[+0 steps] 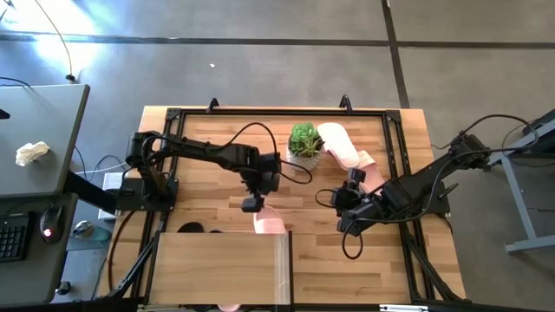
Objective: Pick and place slides into the shelf
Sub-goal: Put the pink slide under the shelf
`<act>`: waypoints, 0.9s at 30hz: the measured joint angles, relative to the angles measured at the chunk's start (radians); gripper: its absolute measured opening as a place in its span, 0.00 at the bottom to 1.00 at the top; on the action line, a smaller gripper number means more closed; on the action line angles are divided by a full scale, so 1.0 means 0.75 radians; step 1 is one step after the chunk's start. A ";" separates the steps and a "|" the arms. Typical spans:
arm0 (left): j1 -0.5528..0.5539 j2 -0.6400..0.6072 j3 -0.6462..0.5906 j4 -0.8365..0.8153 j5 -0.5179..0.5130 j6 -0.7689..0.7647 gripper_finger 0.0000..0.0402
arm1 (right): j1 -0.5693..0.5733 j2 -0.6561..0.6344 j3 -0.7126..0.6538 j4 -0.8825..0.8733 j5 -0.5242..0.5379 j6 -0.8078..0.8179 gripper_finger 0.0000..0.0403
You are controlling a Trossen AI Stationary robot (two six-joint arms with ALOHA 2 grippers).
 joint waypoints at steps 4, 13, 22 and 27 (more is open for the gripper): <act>0.013 0.000 0.000 -0.010 0.026 -0.012 0.65 | 0.000 0.000 0.000 0.000 0.000 0.000 0.40; 0.033 0.000 -0.001 -0.195 0.067 0.022 0.59 | 0.000 0.000 0.000 -0.002 0.000 0.024 0.40; 0.190 0.018 -0.001 -0.195 0.265 -0.234 0.53 | 0.000 0.000 0.000 0.002 -0.008 0.035 0.40; 0.270 0.016 -0.001 -0.252 0.346 -0.347 0.53 | 0.000 0.000 0.000 0.002 -0.015 0.048 0.40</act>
